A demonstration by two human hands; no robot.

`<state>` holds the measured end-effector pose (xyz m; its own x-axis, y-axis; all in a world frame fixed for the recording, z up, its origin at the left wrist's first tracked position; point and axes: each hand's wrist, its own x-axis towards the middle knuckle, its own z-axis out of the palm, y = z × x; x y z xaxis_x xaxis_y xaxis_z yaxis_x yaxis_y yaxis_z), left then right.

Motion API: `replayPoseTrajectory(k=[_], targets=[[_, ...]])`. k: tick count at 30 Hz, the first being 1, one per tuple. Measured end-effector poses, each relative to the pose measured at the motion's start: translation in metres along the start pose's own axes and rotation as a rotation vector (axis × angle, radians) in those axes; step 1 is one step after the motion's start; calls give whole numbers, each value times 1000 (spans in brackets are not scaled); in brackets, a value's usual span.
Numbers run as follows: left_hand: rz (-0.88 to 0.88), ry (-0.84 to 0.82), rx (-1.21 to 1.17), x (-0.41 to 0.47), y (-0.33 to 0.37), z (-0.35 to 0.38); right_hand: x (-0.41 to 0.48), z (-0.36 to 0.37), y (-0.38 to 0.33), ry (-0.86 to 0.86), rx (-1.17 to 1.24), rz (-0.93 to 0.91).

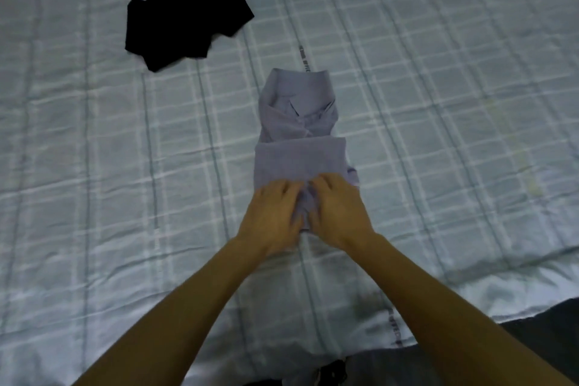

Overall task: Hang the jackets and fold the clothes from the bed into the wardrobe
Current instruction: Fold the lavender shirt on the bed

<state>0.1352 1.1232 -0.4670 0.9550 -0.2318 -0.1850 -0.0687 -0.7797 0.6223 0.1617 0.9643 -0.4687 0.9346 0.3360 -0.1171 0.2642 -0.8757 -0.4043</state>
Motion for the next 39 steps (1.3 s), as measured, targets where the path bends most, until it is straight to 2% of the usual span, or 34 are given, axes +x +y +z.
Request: replayPoseTrajectory(k=[2,4,8,10,11,12,13,15,17,18,20,21,23,25,26,27,28,30,34,36,39], targets=[[37,-114,275,-11,-22,26,-15,30,10,-139,-83,8],[75,-107,416,-12,-35,39,-21,49,17,-152,-156,-6],[101,47,429,5,-40,41,-7,45,12,101,-125,-31],[120,72,349,10,-36,31,-3,33,8,132,-68,-33],[115,7,232,11,-31,19,-3,25,6,107,-24,-28],[63,-147,120,12,-22,2,-5,15,1,41,36,-28],[-26,-383,77,13,-15,-15,-6,4,-6,-50,90,-32],[-126,-800,127,16,-1,-43,-10,-27,-22,-443,139,13],[-142,-958,123,14,13,-64,-7,-50,-31,-731,148,66],[-157,-964,106,16,18,-74,-4,-61,-34,-775,155,100],[-198,-884,92,31,25,-94,14,-77,-34,-731,139,153],[-215,-800,89,42,26,-102,25,-83,-35,-641,106,162],[-189,-526,118,62,28,-117,47,-91,-35,-261,13,168],[-127,-118,211,76,24,-122,63,-93,-38,144,-16,182],[-100,65,244,79,21,-120,68,-87,-38,240,7,189],[-72,194,242,81,16,-115,72,-80,-37,252,39,200],[-38,259,213,81,11,-108,73,-71,-37,194,67,210],[42,188,192,76,0,-87,69,-46,-34,40,30,182],[34,-194,447,64,-31,-28,54,9,-11,-287,-126,109],[45,-205,507,64,-46,-6,50,27,1,-288,-147,106],[92,-30,495,70,-64,4,60,32,4,-109,-220,-19]])
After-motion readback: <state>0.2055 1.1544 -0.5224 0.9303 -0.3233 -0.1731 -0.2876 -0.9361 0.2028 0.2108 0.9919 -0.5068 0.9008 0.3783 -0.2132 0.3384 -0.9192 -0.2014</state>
